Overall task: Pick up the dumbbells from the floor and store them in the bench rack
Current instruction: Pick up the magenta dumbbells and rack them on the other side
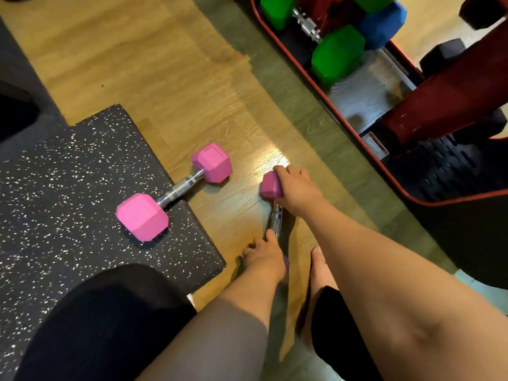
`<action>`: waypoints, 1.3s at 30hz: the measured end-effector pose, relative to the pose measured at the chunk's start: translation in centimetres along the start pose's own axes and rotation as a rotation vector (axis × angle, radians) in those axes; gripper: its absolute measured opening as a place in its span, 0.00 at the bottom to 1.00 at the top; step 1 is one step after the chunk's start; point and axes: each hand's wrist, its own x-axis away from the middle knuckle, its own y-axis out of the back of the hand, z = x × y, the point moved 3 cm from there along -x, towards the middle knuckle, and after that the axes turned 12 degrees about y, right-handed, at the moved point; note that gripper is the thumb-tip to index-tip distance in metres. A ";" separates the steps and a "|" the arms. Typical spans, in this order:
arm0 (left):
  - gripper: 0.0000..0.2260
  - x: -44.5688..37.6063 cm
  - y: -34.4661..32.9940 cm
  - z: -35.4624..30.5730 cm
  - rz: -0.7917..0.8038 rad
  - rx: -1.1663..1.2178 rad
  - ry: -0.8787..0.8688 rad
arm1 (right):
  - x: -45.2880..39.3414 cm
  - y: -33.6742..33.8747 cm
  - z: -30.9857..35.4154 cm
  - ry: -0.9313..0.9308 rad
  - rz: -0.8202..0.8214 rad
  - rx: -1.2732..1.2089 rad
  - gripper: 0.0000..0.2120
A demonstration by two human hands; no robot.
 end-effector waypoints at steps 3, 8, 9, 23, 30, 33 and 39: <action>0.41 -0.6 1.4 -0.4 -0.040 -0.119 -0.067 | 1.9 0.6 -3.0 -0.195 -0.066 -0.130 0.34; 0.38 -2.5 6.9 -2.7 -0.280 -0.358 -0.278 | 6.3 0.4 -8.7 -0.650 -0.204 -0.374 0.37; 0.36 -2.9 8.3 -3.3 -0.358 -0.384 -0.326 | 7.2 -0.1 -9.5 -0.739 -0.238 -0.427 0.38; 0.44 -4.6 12.7 -7.8 -0.485 0.292 -0.310 | 10.8 -2.5 -10.7 -1.119 -0.387 -0.662 0.48; 0.38 -5.4 12.7 -8.6 -0.456 0.415 -0.249 | 10.6 -3.0 -10.4 -1.056 -0.400 -0.755 0.49; 0.37 -5.6 12.8 -8.8 -0.470 0.421 -0.232 | 10.7 -2.9 -10.2 -1.045 -0.426 -0.740 0.44; 0.38 -5.7 12.9 -8.7 -0.473 0.481 -0.239 | 10.7 -3.0 -10.1 -1.060 -0.449 -0.738 0.41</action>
